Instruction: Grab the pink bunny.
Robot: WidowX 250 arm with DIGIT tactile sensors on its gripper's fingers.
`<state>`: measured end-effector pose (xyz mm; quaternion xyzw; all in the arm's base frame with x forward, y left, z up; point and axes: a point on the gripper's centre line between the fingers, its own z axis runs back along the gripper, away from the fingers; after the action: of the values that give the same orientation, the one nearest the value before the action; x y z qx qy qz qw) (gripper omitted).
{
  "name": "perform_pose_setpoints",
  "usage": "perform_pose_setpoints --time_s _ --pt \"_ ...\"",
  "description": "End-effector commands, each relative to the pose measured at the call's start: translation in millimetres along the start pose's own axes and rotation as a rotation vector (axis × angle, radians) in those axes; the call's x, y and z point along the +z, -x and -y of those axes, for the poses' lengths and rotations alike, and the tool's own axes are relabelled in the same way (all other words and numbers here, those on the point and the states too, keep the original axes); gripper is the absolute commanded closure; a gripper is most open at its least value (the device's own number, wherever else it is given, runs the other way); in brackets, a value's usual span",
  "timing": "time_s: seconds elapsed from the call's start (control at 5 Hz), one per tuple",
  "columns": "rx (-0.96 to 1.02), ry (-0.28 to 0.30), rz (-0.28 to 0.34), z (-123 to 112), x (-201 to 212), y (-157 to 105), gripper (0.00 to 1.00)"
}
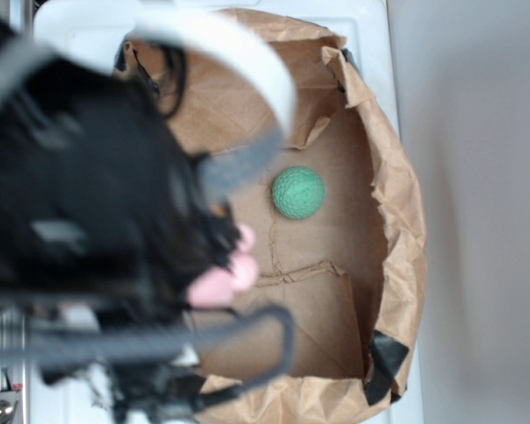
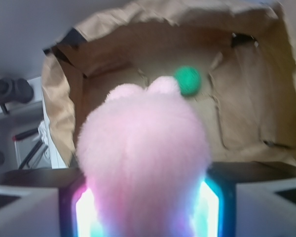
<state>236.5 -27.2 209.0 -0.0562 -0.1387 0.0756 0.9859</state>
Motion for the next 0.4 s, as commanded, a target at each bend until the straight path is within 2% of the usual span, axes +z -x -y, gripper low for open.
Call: perform_pose_setpoints --time_s 0.0,0.2 --pt "0.025 -0.014 0.03 -0.4 -4.0 -14.0 1.0" --pt "0.03 -0.019 0.032 1.6 -7.2 -17.1 1.0"
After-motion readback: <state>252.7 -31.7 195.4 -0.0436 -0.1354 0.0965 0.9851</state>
